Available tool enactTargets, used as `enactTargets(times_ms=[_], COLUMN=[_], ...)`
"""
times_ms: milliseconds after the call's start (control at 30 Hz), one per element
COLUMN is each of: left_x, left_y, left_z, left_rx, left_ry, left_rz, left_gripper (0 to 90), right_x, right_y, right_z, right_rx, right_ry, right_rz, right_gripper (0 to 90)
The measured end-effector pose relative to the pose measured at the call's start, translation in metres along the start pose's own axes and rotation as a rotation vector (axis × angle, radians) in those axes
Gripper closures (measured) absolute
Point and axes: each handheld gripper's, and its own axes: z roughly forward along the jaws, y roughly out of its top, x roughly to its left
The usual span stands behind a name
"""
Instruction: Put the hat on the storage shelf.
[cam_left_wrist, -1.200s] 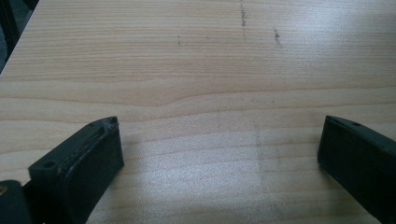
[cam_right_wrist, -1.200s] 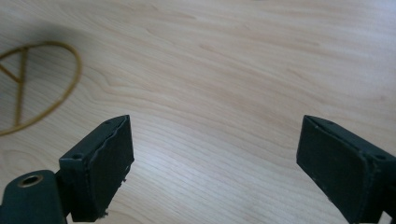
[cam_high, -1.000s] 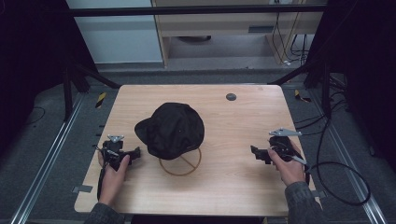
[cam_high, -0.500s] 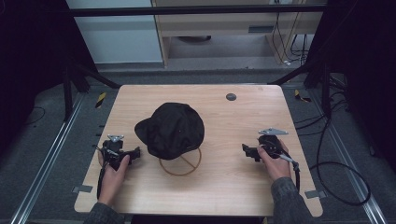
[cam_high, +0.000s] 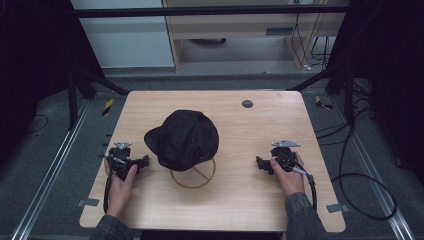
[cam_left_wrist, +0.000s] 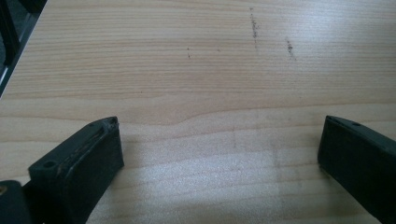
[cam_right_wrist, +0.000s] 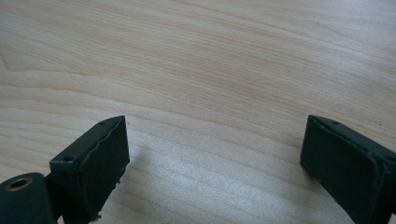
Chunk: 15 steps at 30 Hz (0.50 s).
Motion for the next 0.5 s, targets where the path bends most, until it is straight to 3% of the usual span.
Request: enactTargets(times_ms=[67, 233, 500], left_x=[0.000, 0.000, 0.000], left_y=[0.000, 0.000, 0.000], left_z=[0.000, 0.000, 0.000], left_rx=[0.000, 0.001, 0.000], left_ry=[0.000, 0.000, -0.001], left_rz=[0.002, 0.002, 0.001], left_gripper=[0.0, 0.0, 0.0], right_x=[0.005, 0.013, 0.010], right_y=[-0.002, -0.011, -0.024], right_z=[-0.001, -0.010, -0.024], right_rx=[0.015, 0.015, 0.019], right_ry=[-0.024, -0.013, -0.009], right_rz=[-0.038, -0.050, -0.047], right_gripper=[7.6, 7.5, 6.4])
